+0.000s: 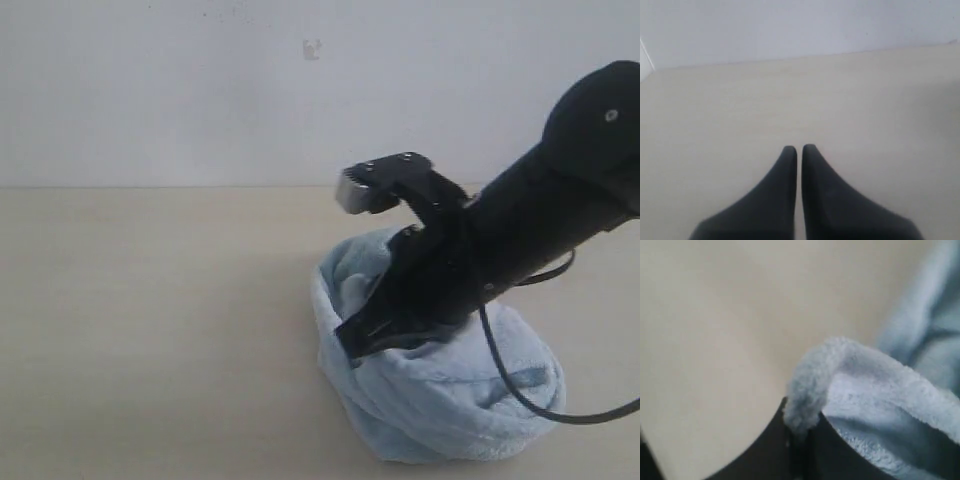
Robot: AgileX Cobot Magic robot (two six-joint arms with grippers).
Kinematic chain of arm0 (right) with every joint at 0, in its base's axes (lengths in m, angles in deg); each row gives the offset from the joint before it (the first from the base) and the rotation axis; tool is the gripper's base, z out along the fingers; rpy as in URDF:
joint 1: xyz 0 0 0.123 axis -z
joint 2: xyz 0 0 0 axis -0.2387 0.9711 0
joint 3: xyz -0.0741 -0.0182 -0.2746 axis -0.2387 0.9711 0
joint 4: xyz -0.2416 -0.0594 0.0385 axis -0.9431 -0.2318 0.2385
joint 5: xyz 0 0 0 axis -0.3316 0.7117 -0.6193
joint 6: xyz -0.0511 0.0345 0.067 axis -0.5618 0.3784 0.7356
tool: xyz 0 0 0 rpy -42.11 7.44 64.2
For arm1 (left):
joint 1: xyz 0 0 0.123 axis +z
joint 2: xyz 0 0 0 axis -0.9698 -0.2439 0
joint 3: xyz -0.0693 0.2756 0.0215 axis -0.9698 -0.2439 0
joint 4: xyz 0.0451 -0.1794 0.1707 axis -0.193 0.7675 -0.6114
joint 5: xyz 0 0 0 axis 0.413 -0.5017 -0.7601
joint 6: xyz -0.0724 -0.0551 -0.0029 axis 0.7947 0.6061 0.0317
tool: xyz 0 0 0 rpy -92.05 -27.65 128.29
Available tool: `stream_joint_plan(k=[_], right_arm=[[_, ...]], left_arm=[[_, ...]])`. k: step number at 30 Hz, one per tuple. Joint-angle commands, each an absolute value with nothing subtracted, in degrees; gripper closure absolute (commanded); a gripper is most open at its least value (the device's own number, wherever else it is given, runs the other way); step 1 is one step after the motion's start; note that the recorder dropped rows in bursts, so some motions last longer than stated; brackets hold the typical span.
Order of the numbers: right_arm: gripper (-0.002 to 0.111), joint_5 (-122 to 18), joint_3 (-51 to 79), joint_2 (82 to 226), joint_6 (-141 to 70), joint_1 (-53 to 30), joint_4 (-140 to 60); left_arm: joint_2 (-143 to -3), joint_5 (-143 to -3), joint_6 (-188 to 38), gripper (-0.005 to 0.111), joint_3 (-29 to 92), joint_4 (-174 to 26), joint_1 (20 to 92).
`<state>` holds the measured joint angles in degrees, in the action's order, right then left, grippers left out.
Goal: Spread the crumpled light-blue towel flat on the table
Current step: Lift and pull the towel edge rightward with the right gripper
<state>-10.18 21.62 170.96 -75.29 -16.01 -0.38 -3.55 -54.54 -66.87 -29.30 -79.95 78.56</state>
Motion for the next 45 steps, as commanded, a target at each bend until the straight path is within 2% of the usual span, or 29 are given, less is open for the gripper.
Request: stream_joint_plan(k=[1,4,8,10,18,20,23,26,31,34,37,39,42,45], right_arm=[[0.108,-3.2,19.9,170.8,-98.7,-19.6,18.8],[0.108,2.2,19.9,170.8,-106.5,-20.2,25.3],[0.108,8.9,19.9,170.9,-111.7,-20.2,30.2],[0.104,8.9,19.9,170.9,-112.0,-20.2,30.6],[0.063,2.2,19.9,170.9,-108.0,-20.2,27.3],[0.057,2.0,19.9,170.9,-107.4,-20.2,27.2],[0.056,-0.9,19.9,170.7,-107.4,-19.9,26.4],[0.056,-8.7,19.9,169.3,-105.0,-19.8,17.6],[0.055,-25.4,19.9,167.2,-77.1,-19.8,-11.9],[0.055,-27.7,19.9,168.2,-54.4,-17.8,-33.4],[0.056,-27.0,19.9,170.3,-38.2,-13.7,-45.4],[0.056,-26.6,19.9,172.6,-31.2,-10.1,-46.0],[0.056,-24.6,19.9,176.4,-28.3,-6.6,-43.4],[0.056,-21.3,19.4,179.5,-33.5,-6.1,-38.2]], left_arm=[[-3.5,-66.2,-58.4,0.103,-29.2,-68.7,78.0],[-3.5,-74.0,-54.4,0.103,-29.2,-56.6,78.0],[-3.5,-80.2,-54.5,0.103,-29.2,-55.6,78.0],[-3.5,-80.5,-54.5,0.103,-29.2,-55.6,78.0],[-3.5,-79.0,-52.6,0.103,-29.2,-55.6,78.0],[-3.5,-80.1,-50.5,0.103,-29.2,-55.6,78.0],[-3.5,-85.0,-48.2,0.103,-29.2,-55.6,78.0],[-3.5,-89.9,-48.0,0.103,-29.2,-55.8,78.0],[-5.1,-90.4,-48.0,0.103,-27.0,-58.8,78.0],[-11.7,-93.8,-48.0,0.103,-24.9,-59.8,78.0],[-21.8,-99.2,-48.0,0.103,-20.8,-68.5,78.0],[-31.4,-100.0,-47.1,0.103,-16.2,-79.7,78.0],[-48.7,-99.9,-42.5,0.103,-9.2,-106.8,77.2],[-68.3,-96.1,-32.7,0.103,-2.7,-129.2,72.1]])
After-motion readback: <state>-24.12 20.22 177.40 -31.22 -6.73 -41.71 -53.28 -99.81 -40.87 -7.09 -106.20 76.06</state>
